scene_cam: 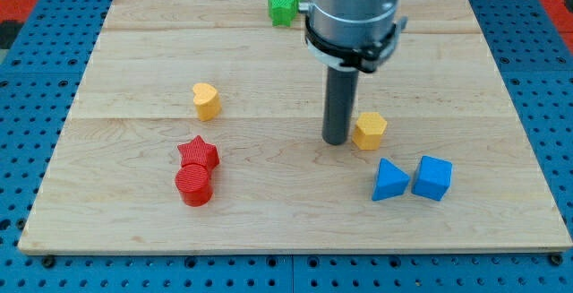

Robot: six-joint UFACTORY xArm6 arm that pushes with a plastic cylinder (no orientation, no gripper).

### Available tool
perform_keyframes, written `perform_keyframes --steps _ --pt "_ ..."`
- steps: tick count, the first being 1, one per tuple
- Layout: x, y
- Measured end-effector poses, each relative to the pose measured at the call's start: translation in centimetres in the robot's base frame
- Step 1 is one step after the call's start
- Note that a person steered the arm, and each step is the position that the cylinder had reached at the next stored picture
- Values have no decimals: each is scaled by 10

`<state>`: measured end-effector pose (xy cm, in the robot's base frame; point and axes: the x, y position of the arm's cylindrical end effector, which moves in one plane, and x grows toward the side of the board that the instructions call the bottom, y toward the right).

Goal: Pair red blocks and yellow blocks in opposite direction

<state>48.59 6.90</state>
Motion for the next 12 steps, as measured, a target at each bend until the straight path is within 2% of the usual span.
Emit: perform_keyframes --steps 2,3,4,5,6,7,8,9,10,11,12 --pt "22 103" --pt "-2 76" --pt "-7 -29" --pt "-8 -6" --pt "-19 68" --pt "-43 -13" --pt "-48 -41" --pt "-26 -31" --pt "-31 -79" --pt "-70 -101" --pt "-30 -104"
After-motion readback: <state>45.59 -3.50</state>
